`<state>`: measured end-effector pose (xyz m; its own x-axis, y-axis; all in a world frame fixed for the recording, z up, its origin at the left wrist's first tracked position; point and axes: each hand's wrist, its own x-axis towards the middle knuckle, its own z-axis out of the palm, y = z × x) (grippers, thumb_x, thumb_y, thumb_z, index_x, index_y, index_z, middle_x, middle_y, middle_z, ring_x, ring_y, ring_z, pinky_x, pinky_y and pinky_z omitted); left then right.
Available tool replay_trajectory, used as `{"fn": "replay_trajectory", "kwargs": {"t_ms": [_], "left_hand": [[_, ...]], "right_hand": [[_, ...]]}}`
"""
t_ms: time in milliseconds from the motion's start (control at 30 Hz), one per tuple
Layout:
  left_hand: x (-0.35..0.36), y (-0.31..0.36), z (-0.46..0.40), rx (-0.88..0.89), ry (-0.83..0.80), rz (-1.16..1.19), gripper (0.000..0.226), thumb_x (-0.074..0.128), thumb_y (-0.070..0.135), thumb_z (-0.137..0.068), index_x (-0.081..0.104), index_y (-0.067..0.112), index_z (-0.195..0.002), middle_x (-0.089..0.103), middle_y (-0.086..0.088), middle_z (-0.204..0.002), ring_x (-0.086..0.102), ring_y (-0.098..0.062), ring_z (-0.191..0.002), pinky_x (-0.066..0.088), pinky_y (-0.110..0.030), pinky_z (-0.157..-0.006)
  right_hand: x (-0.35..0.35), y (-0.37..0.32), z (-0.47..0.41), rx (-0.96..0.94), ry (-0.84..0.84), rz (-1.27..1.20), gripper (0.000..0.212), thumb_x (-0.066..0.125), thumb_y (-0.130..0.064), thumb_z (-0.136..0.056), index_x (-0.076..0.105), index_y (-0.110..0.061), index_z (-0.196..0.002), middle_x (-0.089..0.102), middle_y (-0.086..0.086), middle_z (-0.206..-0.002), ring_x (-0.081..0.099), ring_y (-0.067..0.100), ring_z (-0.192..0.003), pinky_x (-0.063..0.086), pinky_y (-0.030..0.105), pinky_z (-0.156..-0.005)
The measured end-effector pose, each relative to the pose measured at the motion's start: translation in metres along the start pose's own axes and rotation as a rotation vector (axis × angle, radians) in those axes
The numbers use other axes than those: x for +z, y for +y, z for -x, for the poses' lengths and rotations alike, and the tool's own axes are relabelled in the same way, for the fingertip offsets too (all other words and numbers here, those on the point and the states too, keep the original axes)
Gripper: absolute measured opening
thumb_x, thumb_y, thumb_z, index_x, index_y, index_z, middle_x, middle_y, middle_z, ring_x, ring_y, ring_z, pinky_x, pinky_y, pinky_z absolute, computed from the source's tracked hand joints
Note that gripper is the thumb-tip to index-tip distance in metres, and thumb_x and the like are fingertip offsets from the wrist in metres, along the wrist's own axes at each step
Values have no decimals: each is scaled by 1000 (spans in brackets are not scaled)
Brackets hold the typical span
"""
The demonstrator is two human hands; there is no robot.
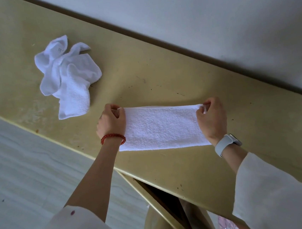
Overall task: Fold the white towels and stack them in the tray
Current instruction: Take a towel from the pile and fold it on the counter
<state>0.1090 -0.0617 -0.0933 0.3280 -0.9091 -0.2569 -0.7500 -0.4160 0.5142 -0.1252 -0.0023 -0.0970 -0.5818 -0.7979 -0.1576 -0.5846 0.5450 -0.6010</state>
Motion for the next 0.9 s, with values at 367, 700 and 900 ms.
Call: {"fn": "replay_trajectory", "kwargs": {"t_ms": [367, 700, 900], "left_hand": [[2, -9, 21, 443, 166, -91, 32, 45, 11, -86, 61, 6, -114, 56, -16, -114, 57, -34, -99, 51, -42, -71], [50, -20, 56, 755, -131, -601, 52, 27, 41, -90, 29, 23, -139, 41, -9, -144, 38, -34, -133, 26, -63, -102], [30, -37, 44, 695, -122, -656, 58, 26, 51, -89, 32, 25, -141, 37, -7, -147, 33, -32, -136, 23, -63, -104]], "right_hand": [[-2, 9, 18, -540, 125, 224, 26, 38, -7, -82, 61, -6, -95, 63, 11, -95, 55, 31, -89, 39, 38, -76], [38, 14, 30, -786, -227, 586, 48, 28, -33, -94, 36, -19, -139, 38, 4, -146, 32, 28, -136, 16, 48, -110], [19, 30, 12, -648, -208, 641, 51, 16, -44, -96, 35, -25, -140, 34, 2, -148, 30, 26, -137, 18, 57, -109]]}}
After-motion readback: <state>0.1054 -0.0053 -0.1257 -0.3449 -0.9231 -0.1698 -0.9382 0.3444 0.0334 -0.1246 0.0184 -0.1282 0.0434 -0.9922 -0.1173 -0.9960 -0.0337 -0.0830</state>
